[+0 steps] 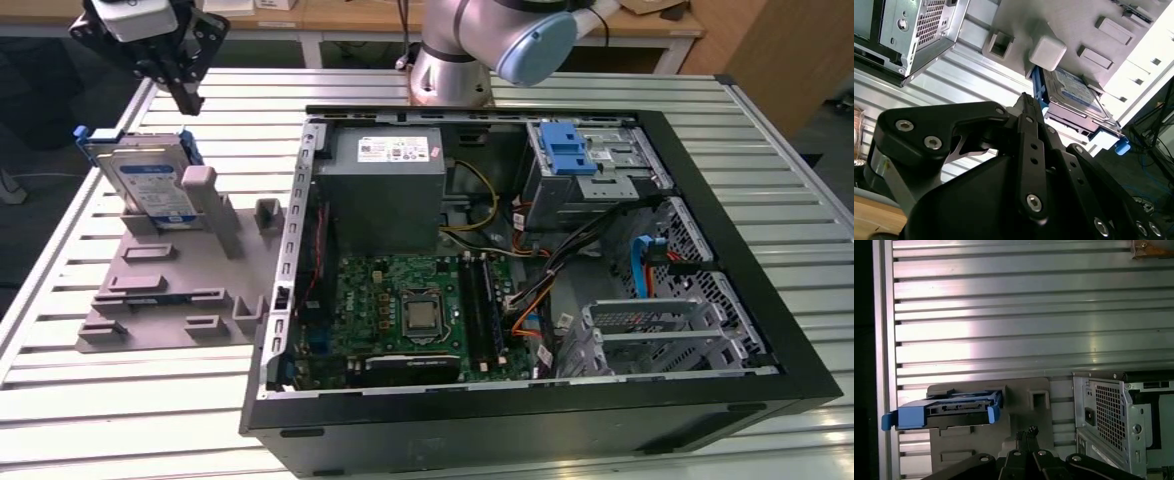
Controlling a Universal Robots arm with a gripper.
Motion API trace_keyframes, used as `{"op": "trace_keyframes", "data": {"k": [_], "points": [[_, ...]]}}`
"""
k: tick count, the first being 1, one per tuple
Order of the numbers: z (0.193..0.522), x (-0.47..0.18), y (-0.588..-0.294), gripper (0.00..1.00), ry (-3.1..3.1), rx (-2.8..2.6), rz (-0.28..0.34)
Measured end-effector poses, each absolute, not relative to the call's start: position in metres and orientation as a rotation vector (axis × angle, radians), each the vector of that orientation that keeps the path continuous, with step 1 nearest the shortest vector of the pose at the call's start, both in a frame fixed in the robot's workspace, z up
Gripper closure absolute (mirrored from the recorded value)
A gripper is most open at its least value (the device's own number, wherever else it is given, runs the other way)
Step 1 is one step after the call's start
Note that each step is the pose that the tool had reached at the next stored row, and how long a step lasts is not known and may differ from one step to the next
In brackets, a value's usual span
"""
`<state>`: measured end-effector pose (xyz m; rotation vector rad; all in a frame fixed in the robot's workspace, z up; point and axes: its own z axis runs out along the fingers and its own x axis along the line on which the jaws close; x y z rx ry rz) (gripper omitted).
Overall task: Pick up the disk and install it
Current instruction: 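Reach for the disk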
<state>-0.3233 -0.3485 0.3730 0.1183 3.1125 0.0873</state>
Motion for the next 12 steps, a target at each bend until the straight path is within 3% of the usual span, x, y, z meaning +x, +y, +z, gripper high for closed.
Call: {"op": "trace_keyframes", "data": {"k": [12], "points": [[0.3725, -0.3319, -0.3470, 0.89, 3.112, 0.118, 0.087]]}}
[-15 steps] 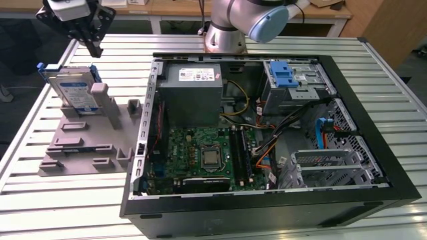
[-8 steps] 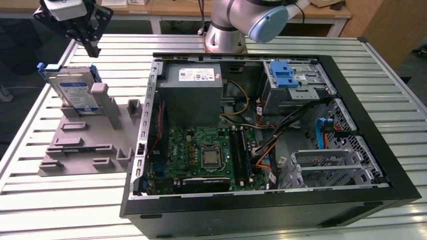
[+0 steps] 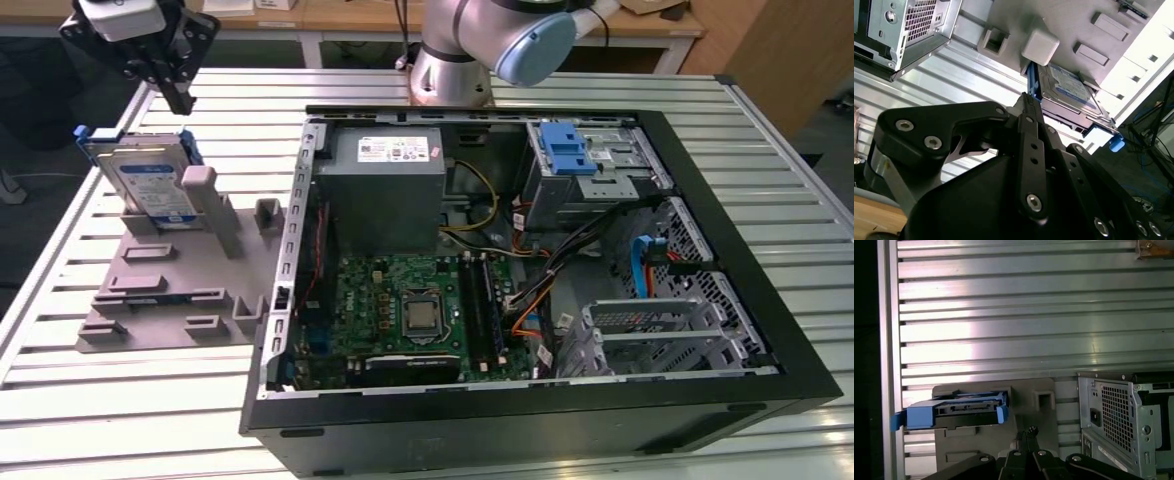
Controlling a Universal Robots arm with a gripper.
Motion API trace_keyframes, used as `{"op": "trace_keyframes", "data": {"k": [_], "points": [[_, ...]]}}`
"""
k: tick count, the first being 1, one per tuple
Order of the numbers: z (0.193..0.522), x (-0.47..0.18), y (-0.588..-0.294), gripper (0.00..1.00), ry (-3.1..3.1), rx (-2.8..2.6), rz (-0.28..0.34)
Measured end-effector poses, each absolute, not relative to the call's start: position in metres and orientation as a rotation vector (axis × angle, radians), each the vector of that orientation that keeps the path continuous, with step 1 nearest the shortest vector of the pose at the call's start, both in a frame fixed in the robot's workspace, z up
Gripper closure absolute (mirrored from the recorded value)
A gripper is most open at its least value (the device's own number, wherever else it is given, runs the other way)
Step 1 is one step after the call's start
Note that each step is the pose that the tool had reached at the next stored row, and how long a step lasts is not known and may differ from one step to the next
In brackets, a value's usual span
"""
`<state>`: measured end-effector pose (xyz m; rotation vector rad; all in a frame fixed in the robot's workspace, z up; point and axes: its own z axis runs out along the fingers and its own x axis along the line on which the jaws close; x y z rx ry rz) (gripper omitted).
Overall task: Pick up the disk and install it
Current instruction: 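Reach for the disk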
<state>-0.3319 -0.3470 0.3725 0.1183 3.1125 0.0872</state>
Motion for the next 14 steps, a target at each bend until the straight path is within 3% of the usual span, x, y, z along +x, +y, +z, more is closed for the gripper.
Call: {"op": "trace_keyframes", "data": {"k": [14], "points": [[0.3722, -0.3375, -0.3469, 0.89, 3.113, 0.118, 0.087]]}}
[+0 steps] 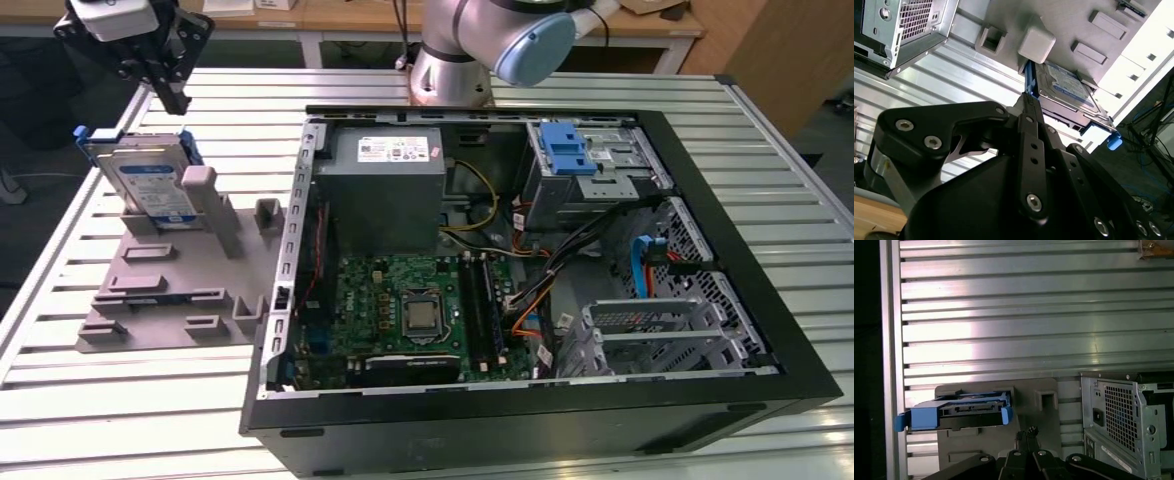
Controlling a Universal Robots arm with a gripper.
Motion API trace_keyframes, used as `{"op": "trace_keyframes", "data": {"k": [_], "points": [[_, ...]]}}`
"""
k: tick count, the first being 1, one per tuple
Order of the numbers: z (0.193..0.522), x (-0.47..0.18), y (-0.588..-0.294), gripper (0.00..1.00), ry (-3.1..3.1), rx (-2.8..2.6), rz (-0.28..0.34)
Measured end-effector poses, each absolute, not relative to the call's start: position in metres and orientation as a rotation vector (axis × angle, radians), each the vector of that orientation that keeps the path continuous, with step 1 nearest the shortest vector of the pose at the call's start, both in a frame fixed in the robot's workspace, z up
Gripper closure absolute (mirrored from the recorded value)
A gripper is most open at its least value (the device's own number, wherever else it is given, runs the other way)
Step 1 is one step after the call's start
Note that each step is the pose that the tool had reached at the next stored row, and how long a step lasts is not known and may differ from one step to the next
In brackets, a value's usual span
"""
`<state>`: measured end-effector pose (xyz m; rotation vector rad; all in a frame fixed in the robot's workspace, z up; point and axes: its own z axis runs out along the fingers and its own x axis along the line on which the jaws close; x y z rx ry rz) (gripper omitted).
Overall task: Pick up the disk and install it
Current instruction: 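Reach for the disk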
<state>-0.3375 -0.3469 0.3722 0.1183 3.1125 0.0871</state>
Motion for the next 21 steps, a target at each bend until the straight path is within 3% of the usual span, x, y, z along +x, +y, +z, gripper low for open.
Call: {"op": "trace_keyframes", "data": {"k": [21], "points": [[0.371, -0.356, -0.346, 0.89, 3.112, 0.118, 0.087]]}}
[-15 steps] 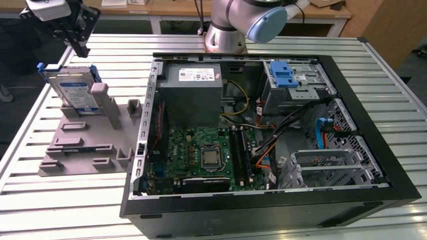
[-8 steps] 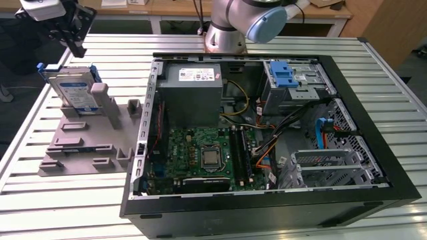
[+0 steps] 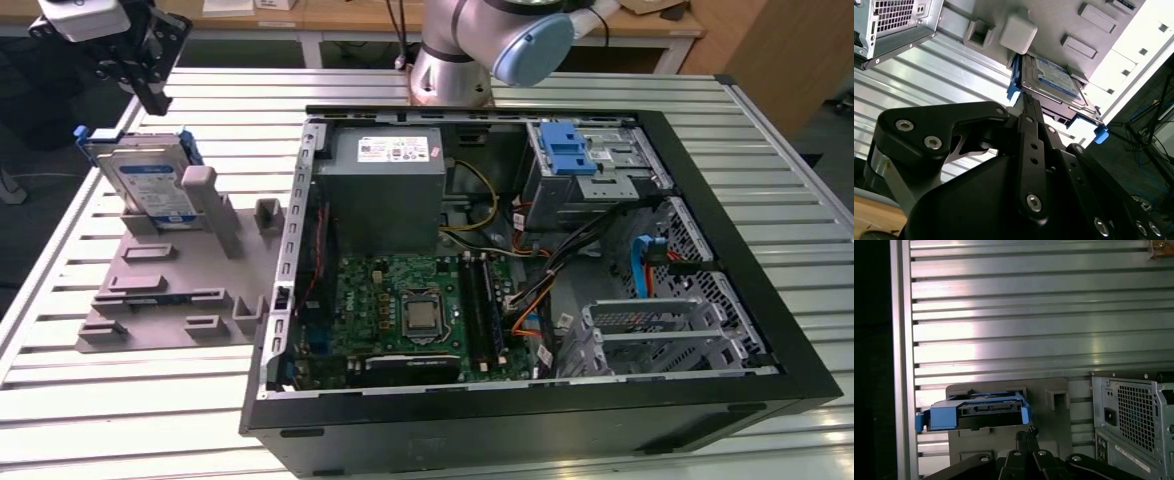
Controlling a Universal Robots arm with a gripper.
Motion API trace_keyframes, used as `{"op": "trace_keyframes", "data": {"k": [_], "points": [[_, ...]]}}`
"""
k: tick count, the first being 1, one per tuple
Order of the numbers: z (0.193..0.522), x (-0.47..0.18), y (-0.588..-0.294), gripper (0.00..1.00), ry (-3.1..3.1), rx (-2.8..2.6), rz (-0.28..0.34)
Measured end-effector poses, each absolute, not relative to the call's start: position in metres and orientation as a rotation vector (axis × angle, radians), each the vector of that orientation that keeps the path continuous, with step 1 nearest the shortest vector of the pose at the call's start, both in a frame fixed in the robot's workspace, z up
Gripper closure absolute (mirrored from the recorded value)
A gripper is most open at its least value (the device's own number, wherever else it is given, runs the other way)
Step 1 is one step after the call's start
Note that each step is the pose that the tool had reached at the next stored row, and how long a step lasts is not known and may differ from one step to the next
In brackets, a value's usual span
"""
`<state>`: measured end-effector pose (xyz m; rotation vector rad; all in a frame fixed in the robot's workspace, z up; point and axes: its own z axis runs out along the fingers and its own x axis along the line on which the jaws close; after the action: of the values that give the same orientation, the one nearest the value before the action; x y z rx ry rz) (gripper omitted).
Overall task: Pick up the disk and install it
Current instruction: 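Reach for the disk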
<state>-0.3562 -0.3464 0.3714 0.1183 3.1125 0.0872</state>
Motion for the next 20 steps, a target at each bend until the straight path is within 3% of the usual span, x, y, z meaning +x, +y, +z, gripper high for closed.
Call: {"op": "trace_keyframes", "data": {"k": [20], "points": [[0.370, -0.376, -0.346, 0.89, 3.112, 0.118, 0.087]]}}
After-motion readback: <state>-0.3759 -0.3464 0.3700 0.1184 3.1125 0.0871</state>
